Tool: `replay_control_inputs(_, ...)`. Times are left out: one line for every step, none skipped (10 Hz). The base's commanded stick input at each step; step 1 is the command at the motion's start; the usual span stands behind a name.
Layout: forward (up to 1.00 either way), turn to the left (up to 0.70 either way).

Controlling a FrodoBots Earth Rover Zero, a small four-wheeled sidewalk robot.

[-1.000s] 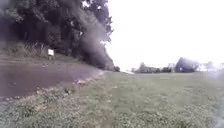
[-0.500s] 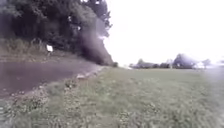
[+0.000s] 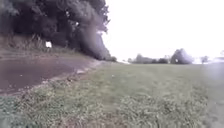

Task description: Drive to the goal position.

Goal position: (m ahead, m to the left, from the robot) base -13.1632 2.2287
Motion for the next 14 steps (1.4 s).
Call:
replay_control_inputs(-0.45,0.27)
replay_control_inputs(0.00,0.45)
replay_control_inputs(0.00,0.45)
replay_control_inputs(0.00,0.00)
replay_control_inputs(0.00,0.00)
replay_control_inputs(0.00,0.00)
replay_control_inputs(0.00,0.00)
replay_control_inputs(0.00,0.00)
replay_control_inputs(0.00,0.00)
replay_control_inputs(0.00,0.00)
replay_control_inputs(0.00,0.00)
replay_control_inputs(0.00,0.00)
replay_control_inputs(0.00,0.04)
replay_control_inputs(0.00,0.24)
